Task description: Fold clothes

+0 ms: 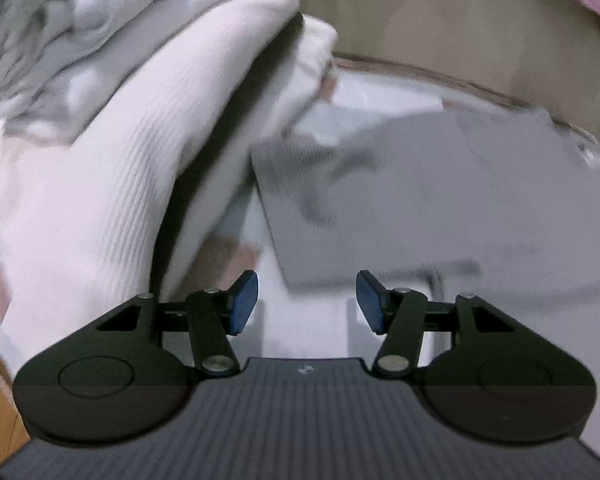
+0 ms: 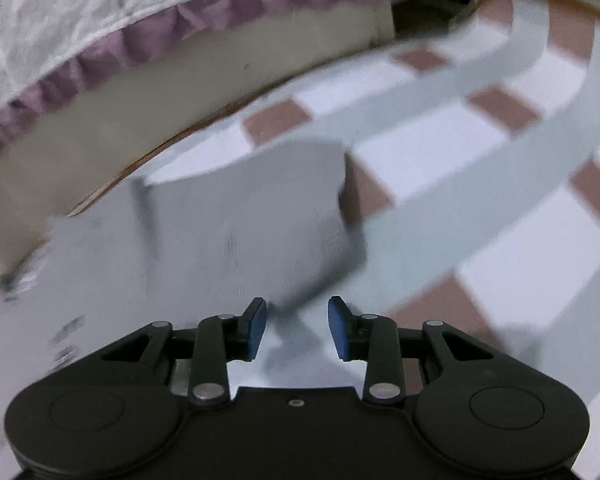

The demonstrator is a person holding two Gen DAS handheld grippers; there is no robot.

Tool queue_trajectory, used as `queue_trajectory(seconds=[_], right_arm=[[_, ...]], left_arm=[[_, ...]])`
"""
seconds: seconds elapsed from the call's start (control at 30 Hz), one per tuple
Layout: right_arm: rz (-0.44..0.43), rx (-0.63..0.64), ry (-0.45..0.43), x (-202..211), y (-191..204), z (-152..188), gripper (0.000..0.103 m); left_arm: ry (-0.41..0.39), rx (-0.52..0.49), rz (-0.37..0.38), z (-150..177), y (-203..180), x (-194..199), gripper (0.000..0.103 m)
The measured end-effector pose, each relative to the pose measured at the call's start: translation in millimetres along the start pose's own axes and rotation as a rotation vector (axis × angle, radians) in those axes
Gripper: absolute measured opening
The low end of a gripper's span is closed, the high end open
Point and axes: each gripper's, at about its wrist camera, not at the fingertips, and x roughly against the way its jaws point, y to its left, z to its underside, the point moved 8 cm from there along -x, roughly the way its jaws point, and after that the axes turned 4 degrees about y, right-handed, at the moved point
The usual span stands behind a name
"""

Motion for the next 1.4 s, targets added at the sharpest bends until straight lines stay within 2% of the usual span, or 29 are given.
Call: queue_trajectory(seconds=[0.07,0.2,0.33,0.43,0.53,0.67,0.73,1.0,1.07,1.23,1.27,1.33,1.4], right_arm=[[-0.111,0.030,0.066,13.3,5.6,21.0,0.039],[-0.217,0.141,0.182,33.4,23.1,66.6,0.039],[-0.273,0.177,0.324,41.7,39.1,110.0,0.039],[-0.212,0.265,0.417,48.1,52.3,134.0,0.039],[-0.165,0.339,0.466,65.3,60.8,154.9,0.039],[-0.141,0.331,0.515,91.9,50.1,179.1,0.039],[-0.097,0.343,0.522,106.3,39.7,189.5,0.040],[-0.047,0.328,0.536,152.5,1.5,217.7,0.044],[-0.039,0.316,0.537,156.4,-6.2,224.2,0.048],[-0.055,0.291,0.540,153.3,-10.6,241.3,0.048],[-0.055,0.310,0.526,152.7,-8.4,242.2,0.039],[-0.050,0.358,0.491,151.8,-3.4,242.4,0.008],[-0.127,0.400,0.426,162.1,15.1,232.6,0.008]], left_arm=[[0.042,0.005,0.065,18.9,-5.1,10.7,0.059],[0.172,0.043,0.190,69.1,-10.4,26.6,0.059],[0.264,0.033,0.211,115.9,-10.8,38.7,0.059],[0.314,0.004,0.257,143.1,-12.8,53.9,0.059],[0.379,-0.031,0.302,162.2,-17.2,59.5,0.059],[0.502,-0.116,0.310,191.1,-25.1,65.0,0.059],[0.529,-0.164,0.316,202.6,-29.1,72.7,0.060],[0.523,-0.244,0.285,214.4,-36.3,86.8,0.061],[0.523,-0.268,0.267,217.0,-39.1,85.9,0.061],[0.518,-0.282,0.247,220.6,-44.2,84.7,0.064],[0.519,-0.277,0.247,220.6,-44.1,84.5,0.064],[0.521,-0.262,0.251,217.9,-42.1,84.8,0.065],[0.486,-0.243,0.264,210.4,-38.6,89.1,0.065]])
